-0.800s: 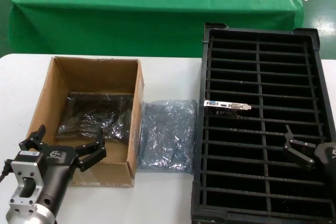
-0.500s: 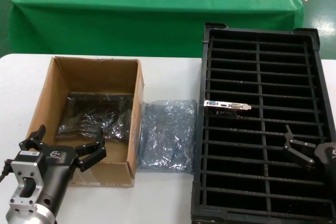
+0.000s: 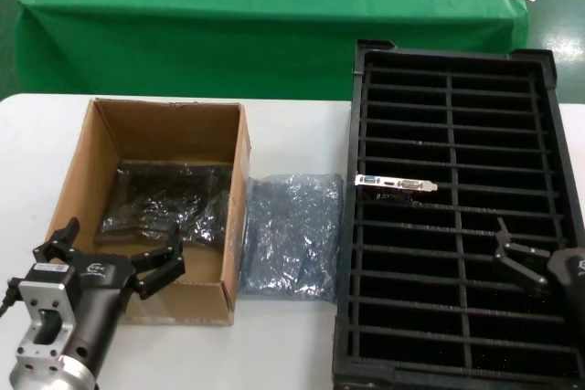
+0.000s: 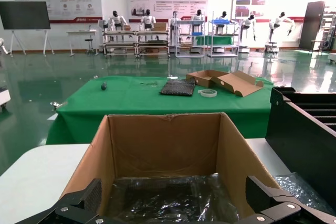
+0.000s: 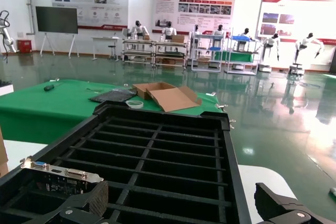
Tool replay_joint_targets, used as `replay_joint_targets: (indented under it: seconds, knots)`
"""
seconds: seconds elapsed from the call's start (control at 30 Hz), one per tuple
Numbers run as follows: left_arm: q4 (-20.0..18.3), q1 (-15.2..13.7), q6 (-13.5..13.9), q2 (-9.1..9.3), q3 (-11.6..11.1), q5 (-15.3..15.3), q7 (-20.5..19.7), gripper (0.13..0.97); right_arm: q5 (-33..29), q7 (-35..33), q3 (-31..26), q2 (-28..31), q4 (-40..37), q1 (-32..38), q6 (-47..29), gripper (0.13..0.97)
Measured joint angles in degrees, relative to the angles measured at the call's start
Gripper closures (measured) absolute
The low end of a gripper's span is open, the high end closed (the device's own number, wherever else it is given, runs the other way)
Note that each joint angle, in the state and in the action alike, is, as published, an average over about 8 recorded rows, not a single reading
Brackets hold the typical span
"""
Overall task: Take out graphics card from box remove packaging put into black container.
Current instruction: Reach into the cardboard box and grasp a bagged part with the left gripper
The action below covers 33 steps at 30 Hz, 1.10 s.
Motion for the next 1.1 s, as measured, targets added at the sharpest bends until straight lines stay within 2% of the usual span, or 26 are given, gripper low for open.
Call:
replay_joint_targets:
  seconds: [0.13,0.3,0.4,0.53,0.6,0.7,0.77,0.83,0.9,1.0,1.1]
  knots:
    - [-1.72,0.94,-0.08,-0.49,-0.37,-0.05,0.28,0.132,0.0,0.0,0.0,0.0,0.0,0.0,0.0,0.129]
    - [-4.92,1.76,0.98,-0.88,-2.37,0.89,2.32,0.132,0.0,0.0,0.0,0.0,0.0,0.0,0.0,0.129]
    - [-5.93,0.99,1.28,-2.15,-3.07,2.16,4.03,0.132,0.0,0.0,0.0,0.0,0.0,0.0,0.0,0.129]
    - [-5.25,-2.12,-0.37,-6.48,-1.27,2.66,6.66,0.132,0.0,0.0,0.0,0.0,0.0,0.0,0.0,0.129]
    - [-4.08,-4.64,-2.01,-9.63,1.09,1.66,8.56,0.132,0.0,0.0,0.0,0.0,0.0,0.0,0.0,0.129]
    - [-1.43,-9.18,-4.46,-14.66,5.95,-0.79,11.84,0.132,0.0,0.0,0.0,0.0,0.0,0.0,0.0,0.129]
    - [1.06,-12.31,-4.48,-16.81,8.42,-1.54,14.72,0.132,0.0,0.0,0.0,0.0,0.0,0.0,0.0,0.129]
    - [4.2,-15.31,-2.84,-17.55,9.64,-1.16,18.22,0.132,0.0,0.0,0.0,0.0,0.0,0.0,0.0,0.129]
    - [8.11,-18.19,0.35,-16.88,9.48,0.23,22.37,0.132,0.0,0.0,0.0,0.0,0.0,0.0,0.0,0.129]
    - [15.09,-22.45,6.81,-14.18,7.56,2.54,29.81,0.132,0.0,0.0,0.0,0.0,0.0,0.0,0.0,0.129]
    - [22.16,-26.73,13.18,-11.48,5.87,3.43,37.35,0.132,0.0,0.0,0.0,0.0,0.0,0.0,0.0,0.129]
